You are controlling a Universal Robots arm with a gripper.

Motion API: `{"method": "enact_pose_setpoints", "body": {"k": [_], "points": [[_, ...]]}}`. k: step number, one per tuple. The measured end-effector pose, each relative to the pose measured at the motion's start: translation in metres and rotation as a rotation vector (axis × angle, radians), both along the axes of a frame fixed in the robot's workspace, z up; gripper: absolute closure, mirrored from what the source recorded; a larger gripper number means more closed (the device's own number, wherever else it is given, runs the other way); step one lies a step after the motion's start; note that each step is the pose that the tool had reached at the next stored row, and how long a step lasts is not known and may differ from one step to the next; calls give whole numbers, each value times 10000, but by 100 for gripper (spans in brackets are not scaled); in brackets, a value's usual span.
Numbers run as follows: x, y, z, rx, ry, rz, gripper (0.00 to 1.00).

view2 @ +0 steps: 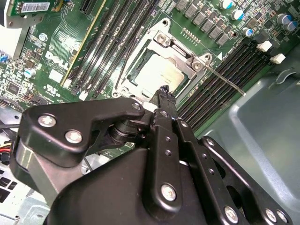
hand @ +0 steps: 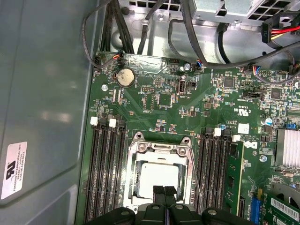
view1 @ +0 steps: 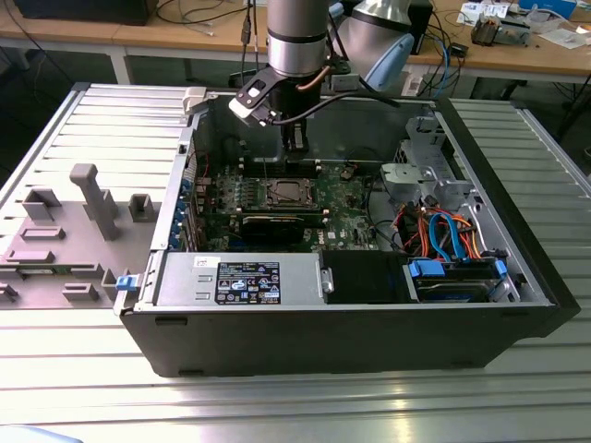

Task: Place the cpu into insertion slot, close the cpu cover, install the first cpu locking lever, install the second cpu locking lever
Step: 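Install the first cpu locking lever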

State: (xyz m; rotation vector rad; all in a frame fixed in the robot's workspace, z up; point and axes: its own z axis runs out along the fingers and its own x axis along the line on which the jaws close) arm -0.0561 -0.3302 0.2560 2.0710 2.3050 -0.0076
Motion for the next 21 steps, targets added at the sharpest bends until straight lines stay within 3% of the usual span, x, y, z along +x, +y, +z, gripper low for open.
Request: {"method": "enact_pose_setpoints", "body": {"k": [4, 11, 21], "points": [[0, 0, 0, 0, 0, 48, 89], [0, 0, 0, 0, 0, 457, 89], [0, 0, 0, 0, 0, 1416, 89]]}}
